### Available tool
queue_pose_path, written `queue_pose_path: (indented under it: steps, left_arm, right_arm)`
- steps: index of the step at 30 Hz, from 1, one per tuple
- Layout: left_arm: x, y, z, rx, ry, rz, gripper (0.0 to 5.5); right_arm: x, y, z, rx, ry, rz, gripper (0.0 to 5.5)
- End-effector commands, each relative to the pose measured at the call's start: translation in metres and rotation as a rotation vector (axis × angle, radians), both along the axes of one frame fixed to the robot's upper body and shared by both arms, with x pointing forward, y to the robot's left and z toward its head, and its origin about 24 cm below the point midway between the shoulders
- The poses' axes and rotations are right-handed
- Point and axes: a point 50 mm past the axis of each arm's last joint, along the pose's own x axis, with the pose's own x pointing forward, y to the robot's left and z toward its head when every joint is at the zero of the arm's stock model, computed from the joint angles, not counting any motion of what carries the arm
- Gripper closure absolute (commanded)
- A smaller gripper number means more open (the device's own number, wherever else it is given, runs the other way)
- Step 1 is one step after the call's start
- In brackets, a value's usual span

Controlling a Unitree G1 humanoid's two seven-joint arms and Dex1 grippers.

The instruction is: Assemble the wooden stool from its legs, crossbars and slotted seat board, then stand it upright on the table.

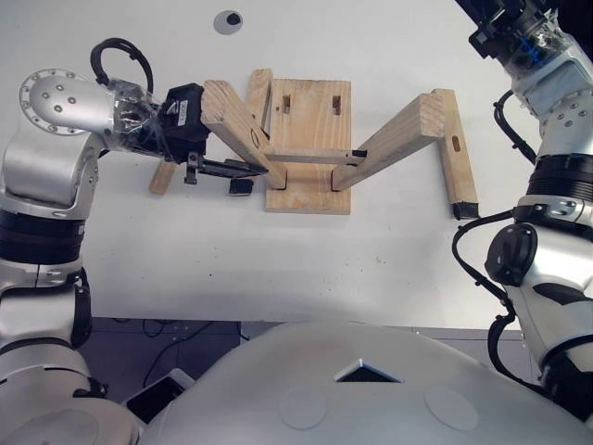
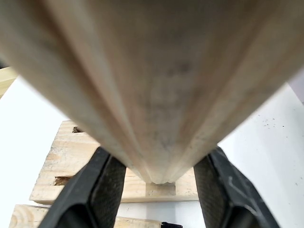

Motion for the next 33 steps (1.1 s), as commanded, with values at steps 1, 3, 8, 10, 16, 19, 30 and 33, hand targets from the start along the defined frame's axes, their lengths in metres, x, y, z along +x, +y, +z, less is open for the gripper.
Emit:
queue_pose_path:
  steps: [1,3,8,10,16,19,30,33]
  left_arm:
    - [-0.026,0.014,-0.090,0.175,0.374,0.090,3.49]
    - [-0.030,0.015,-0.110,0.155,0.440,0.144,3.49]
    - [-0.031,0.008,-0.115,0.098,0.447,0.161,3.49]
    - [-0.027,0.004,-0.105,0.060,0.414,0.155,3.49]
    - [-0.003,0.014,-0.075,-0.010,0.276,0.269,2.71]
    - [0.000,0.020,-0.066,-0.020,0.244,0.292,2.27]
    - [0.011,0.045,-0.052,-0.051,0.043,0.705,1.70]
    - [0.012,0.015,-0.046,-0.294,0.077,0.754,1.70]
  right_arm:
    - [0.001,0.011,-0.003,0.004,0.013,0.022,1.69]
    - [0.001,0.014,-0.005,0.004,0.022,0.032,1.69]
    - [0.000,0.014,-0.005,-0.002,0.037,0.041,1.69]
    - [-0.001,0.013,-0.004,0.001,0.037,0.036,1.69]
    - [-0.004,0.003,-0.003,0.007,0.033,0.002,1.69]
    - [-0.009,-0.002,-0.003,-0.004,0.034,-0.002,1.69]
    - [-0.157,0.006,-0.018,-0.361,0.223,0.848,1.69]
    - [-0.166,0.039,-0.021,-0.345,0.178,0.915,1.69]
